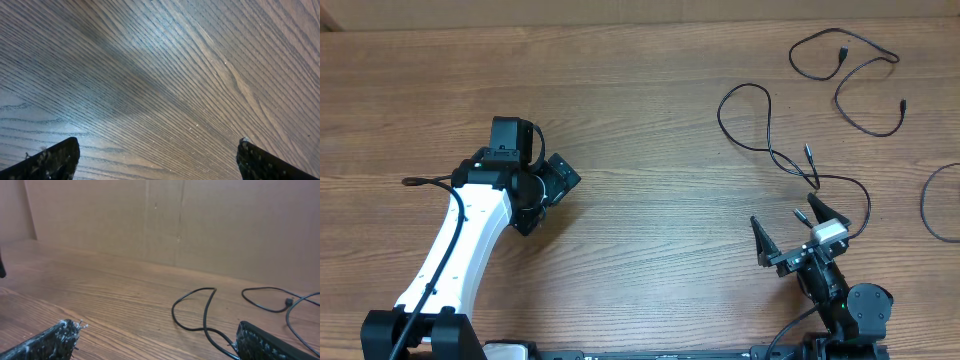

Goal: Untangle cables

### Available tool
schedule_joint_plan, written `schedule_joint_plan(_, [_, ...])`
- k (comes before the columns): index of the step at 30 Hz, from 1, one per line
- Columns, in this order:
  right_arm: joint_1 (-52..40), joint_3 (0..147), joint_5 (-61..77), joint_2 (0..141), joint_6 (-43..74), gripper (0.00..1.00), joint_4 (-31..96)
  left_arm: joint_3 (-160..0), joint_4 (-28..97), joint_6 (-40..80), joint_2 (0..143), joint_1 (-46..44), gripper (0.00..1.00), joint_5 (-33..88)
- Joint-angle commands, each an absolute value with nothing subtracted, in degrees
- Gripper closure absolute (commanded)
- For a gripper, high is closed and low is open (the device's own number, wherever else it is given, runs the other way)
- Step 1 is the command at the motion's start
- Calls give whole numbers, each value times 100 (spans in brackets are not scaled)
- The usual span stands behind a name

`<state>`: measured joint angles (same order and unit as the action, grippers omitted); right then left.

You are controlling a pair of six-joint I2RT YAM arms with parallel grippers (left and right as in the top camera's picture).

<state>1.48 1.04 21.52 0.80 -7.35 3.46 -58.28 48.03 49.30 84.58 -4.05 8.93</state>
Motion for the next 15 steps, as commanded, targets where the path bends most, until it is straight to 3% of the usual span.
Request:
schedule_joint_plan(1, [174,47,2008,16,-801,0,311,-5900,4799,4864,8514,-414,0,836])
schedule_joint_plan(5, [172,45,1297,14,-569,0,331,-5898,4799,4864,8514,-414,0,836])
schedule_joint_plan(8, [167,43,51,16,777,0,482,-5898,4797,4864,8514,-414,0,836])
schedule_joint_plan(15, [163,45,-102,14,893,0,478,-5900,4799,4864,8514,-414,0,836])
